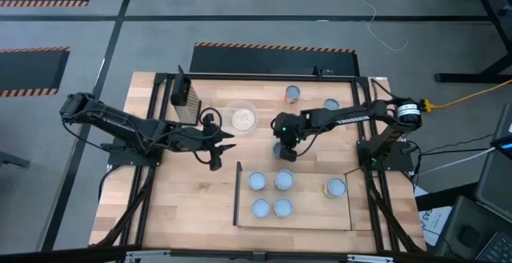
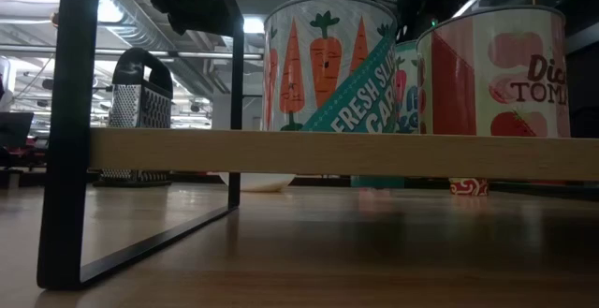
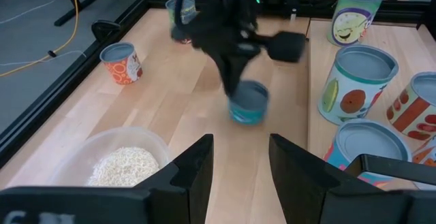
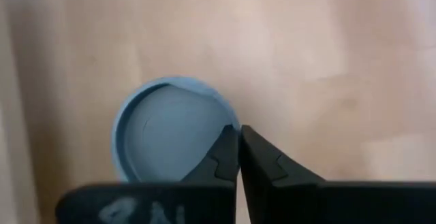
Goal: Pick and place cans onto a shelf
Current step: Put the canned tuna can on the shelf
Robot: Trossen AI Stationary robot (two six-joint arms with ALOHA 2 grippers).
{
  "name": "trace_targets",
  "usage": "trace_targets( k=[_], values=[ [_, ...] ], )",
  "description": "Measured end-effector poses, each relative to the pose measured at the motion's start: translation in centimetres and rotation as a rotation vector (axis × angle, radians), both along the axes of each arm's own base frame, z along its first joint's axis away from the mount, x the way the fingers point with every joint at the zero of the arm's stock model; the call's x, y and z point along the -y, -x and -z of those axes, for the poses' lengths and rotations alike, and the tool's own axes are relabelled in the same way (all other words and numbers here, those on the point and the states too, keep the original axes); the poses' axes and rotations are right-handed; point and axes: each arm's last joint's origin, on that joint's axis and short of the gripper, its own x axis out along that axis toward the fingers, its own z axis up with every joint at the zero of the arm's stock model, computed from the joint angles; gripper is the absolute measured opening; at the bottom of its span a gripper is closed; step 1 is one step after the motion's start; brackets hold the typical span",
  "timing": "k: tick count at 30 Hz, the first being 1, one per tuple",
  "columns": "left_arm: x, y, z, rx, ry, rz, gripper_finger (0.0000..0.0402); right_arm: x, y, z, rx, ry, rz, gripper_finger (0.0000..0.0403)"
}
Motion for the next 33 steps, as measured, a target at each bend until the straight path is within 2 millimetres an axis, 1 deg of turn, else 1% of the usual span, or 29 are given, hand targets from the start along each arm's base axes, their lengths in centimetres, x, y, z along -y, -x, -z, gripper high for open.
trace_targets(
  k=[4,10,14,17,20,23,27,29,31,33],
  values=[
    [0.0,0.0,0.0,0.000,0.000,0.000,0.0135,1.5,0.3,-2.9,-0.003,0.091,0.048,0.0005],
    [0.0,0.0,0.0,0.000,0.000,0.001,0.0135,3.6,0.4,-7.6,0.063,0.126,0.119,0.0006],
    [0.0,0.0,0.0,0.000,0.000,0.000,0.0135,5.1,0.4,-9.5,0.087,0.151,0.189,0.0006],
    [0.0,0.0,0.0,-0.001,-0.001,0.000,0.0135,5.7,0.5,-9.8,0.093,0.169,0.184,0.0007],
    [0.0,0.0,0.0,-0.002,-0.001,0.000,0.0135,5.9,0.8,-9.6,0.050,0.196,0.099,0.0007],
    [0.0,0.0,0.0,-0.001,0.002,-0.001,0.0135,5.6,1.1,-9.4,0.015,0.194,-0.069,0.0006],
    [0.0,0.0,0.0,-0.001,0.003,-0.001,0.0135,5.0,1.7,-9.1,-0.020,0.122,-0.359,0.0009],
    [0.0,0.0,0.0,-0.001,0.004,-0.002,0.0135,4.6,2.2,-8.9,-0.040,0.089,-0.473,0.0009],
    [0.0,0.0,0.0,-0.001,0.004,-0.002,0.0135,4.5,2.4,-8.8,-0.056,0.080,-0.536,0.0008],
    [0.0,0.0,0.0,-0.001,0.004,-0.002,0.0135,4.4,2.6,-8.8,-0.068,0.069,-0.557,0.0009]
  ],
)
